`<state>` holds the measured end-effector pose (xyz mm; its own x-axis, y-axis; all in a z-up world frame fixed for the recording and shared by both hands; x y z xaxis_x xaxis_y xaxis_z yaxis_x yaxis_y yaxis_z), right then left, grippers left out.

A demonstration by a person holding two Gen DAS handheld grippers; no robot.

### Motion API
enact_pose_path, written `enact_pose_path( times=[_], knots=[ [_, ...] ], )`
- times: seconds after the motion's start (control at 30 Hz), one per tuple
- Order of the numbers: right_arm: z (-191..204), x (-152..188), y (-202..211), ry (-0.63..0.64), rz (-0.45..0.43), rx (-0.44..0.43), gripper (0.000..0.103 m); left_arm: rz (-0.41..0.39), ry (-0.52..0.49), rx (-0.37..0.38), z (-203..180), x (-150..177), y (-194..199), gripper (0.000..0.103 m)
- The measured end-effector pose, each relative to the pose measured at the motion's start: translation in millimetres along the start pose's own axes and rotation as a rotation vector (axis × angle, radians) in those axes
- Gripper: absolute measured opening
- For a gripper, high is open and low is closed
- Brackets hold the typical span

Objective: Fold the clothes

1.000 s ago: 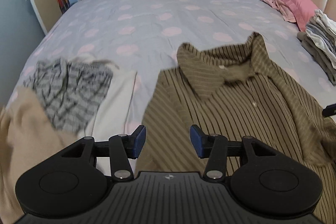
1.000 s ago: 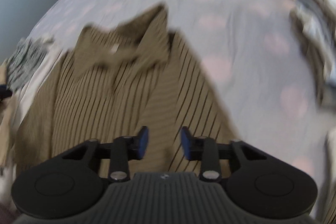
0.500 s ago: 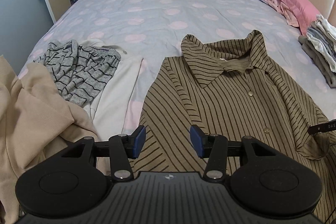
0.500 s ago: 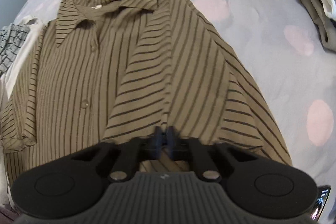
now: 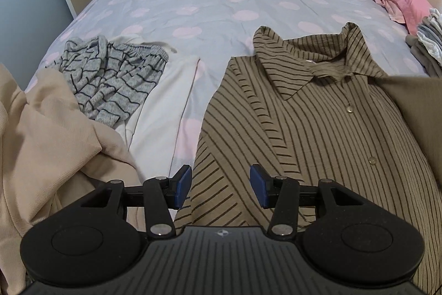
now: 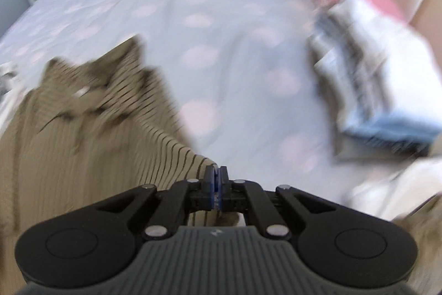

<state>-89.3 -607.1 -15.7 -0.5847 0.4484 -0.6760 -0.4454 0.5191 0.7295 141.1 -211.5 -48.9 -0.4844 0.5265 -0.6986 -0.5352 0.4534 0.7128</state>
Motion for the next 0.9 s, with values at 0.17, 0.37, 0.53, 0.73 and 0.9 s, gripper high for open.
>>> enact_pose_path(
  times=[0.17, 0.37, 0.53, 0.73, 0.9],
  knots=[
    [-46, -60, -33, 0.036, -0.047, 0.129, 0.002, 0.02, 0.009, 0.01, 2, 2, -9, 0.045],
    [-91, -96, -96, 0.028, -0.057, 0.291, 0.002, 0.041, 0.007, 0.033, 0, 4, -19, 0.045],
    [-105, -87, -145, 0.002, -0.015, 0.346, 0.002, 0.058, 0.006, 0.052, -2, 5, -28, 0.045],
    [-107, -73, -148, -0.049, -0.025, 0.311, 0.015, 0.057, -0.026, 0.122, -18, 11, -30, 0.045],
    [-94, -60, -111, -0.091, -0.08, 0.229, 0.026, 0.053, -0.068, 0.197, -38, 19, -27, 0.051]
  ],
)
Point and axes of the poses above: each gripper's, at about its wrist camera, not at the fingertips, and y roughly against the way its jaws point, z to its left, x to its underside, the point moved 2 cm from there along -y, roughly the way its jaws point, and after that the axes turned 12 degrees about -z, right-handed, at the moved point
